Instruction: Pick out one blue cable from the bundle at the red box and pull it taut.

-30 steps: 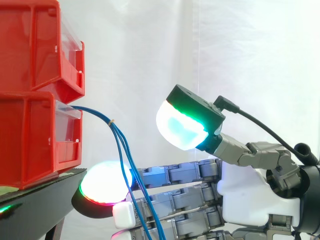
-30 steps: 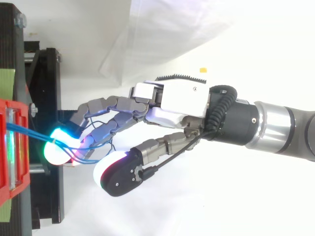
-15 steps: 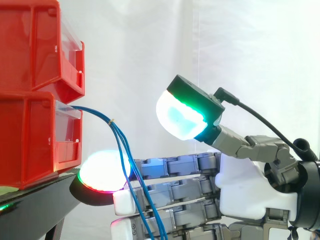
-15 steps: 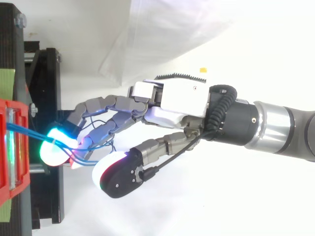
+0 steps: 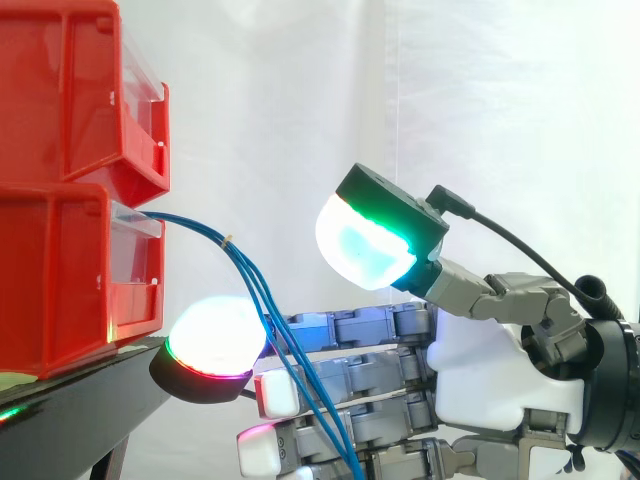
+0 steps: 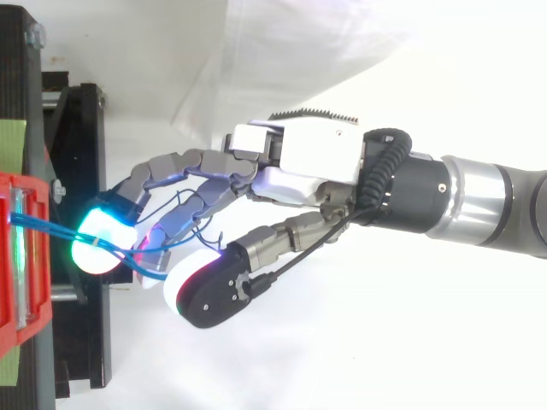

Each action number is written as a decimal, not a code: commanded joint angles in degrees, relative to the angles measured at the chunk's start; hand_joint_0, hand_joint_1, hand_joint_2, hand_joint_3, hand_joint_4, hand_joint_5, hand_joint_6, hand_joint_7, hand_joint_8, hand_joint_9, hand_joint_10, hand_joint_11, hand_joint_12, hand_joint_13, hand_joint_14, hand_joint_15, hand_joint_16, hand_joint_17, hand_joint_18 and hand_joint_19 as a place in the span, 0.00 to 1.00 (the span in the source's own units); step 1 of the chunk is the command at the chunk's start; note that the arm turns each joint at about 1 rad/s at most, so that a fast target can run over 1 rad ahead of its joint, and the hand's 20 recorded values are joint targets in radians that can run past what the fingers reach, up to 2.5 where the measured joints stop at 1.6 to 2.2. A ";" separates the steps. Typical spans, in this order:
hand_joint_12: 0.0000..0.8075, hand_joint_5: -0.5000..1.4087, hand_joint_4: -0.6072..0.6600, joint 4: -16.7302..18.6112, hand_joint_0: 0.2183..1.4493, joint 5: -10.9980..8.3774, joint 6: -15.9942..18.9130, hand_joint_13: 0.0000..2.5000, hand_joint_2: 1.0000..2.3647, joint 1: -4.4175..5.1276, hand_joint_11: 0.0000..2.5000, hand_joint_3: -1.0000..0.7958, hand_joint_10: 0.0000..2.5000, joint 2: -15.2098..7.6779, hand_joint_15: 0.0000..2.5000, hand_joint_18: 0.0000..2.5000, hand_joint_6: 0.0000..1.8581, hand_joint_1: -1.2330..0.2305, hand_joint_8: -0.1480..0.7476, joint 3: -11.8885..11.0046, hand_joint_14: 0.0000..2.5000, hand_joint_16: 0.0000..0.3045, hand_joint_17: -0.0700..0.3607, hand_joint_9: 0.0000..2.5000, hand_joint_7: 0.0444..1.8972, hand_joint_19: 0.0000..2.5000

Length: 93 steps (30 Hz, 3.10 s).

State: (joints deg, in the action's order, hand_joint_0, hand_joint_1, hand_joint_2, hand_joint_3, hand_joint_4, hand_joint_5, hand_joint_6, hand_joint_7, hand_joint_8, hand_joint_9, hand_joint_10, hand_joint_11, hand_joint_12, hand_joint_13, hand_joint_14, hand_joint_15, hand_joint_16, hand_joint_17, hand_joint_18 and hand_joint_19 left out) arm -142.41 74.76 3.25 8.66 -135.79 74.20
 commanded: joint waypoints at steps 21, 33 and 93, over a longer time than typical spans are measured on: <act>0.41 0.17 0.63 -1.29 0.32 1.96 0.00 0.32 0.00 -0.84 0.29 0.31 0.01 0.09 0.18 0.24 0.27 0.37 0.43 -2.04 0.01 0.17 0.43 0.36 0.41 0.19; 0.41 0.17 0.63 -2.43 0.33 1.96 -0.26 0.33 0.01 -0.40 0.29 0.32 0.01 0.09 0.18 0.25 0.27 0.38 0.43 -2.92 0.01 0.17 0.43 0.36 0.42 0.19; 0.40 0.21 0.62 -16.76 0.35 5.04 -5.97 0.35 0.01 -1.45 0.31 0.34 0.01 5.71 0.20 0.26 0.27 0.41 0.44 -3.71 0.01 0.17 0.43 0.40 0.60 0.21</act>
State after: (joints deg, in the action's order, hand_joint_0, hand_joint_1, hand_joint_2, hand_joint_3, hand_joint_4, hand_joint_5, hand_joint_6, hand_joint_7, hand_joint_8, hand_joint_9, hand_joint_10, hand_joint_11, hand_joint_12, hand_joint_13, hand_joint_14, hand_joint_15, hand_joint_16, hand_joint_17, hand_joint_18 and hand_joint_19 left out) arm -159.17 79.83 -2.65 7.12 -130.10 70.49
